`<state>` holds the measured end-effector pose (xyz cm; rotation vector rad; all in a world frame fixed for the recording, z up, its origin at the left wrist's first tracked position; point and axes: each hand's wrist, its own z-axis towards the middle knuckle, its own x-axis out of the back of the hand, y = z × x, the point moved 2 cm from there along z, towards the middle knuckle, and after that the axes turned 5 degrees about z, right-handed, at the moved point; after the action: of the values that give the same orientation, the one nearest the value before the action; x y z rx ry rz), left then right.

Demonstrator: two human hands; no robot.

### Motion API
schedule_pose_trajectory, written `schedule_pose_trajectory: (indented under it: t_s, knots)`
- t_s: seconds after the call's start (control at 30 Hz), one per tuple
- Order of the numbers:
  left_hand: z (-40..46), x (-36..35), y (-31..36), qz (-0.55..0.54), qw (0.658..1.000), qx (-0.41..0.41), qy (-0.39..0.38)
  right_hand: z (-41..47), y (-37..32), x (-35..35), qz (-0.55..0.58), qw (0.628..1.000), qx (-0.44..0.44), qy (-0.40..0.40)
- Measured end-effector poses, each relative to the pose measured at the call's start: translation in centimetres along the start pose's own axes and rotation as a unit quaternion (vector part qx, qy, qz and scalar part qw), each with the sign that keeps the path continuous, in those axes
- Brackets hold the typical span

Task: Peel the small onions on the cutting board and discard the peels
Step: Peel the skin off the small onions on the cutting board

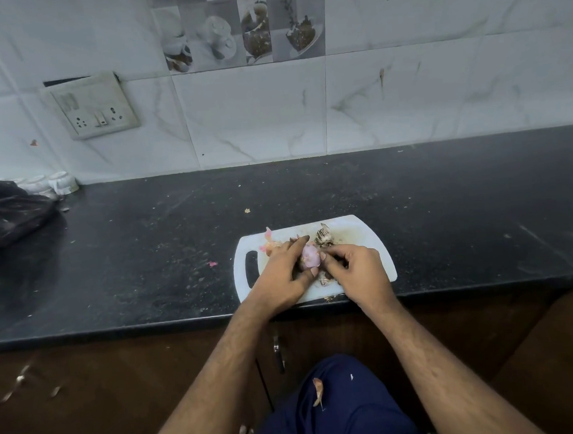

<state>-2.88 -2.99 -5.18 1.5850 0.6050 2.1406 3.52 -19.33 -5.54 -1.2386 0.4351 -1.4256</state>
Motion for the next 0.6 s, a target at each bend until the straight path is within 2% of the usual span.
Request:
schedule_pose_trajectory:
  t_s: [0.1, 0.4, 0.6]
  knots:
    - [-0.04, 0.08, -0.06, -0.003, 1.000, 0.006, 0.001, -0.04, -0.20, -0.11, -0.013, 1.000, -0.006, 0.017]
    - [-0.08, 0.10, 0.09, -0.013, 1.000, 0.018, 0.008, 0.52, -0.31, 0.03, -0.016, 0.999, -0.050, -0.005]
    - [-0.14, 0.08, 0.15, -0.018, 1.000, 0.006, 0.016, 0.45, -0.29, 0.16, 0.008, 0.999, -0.048, -0.004]
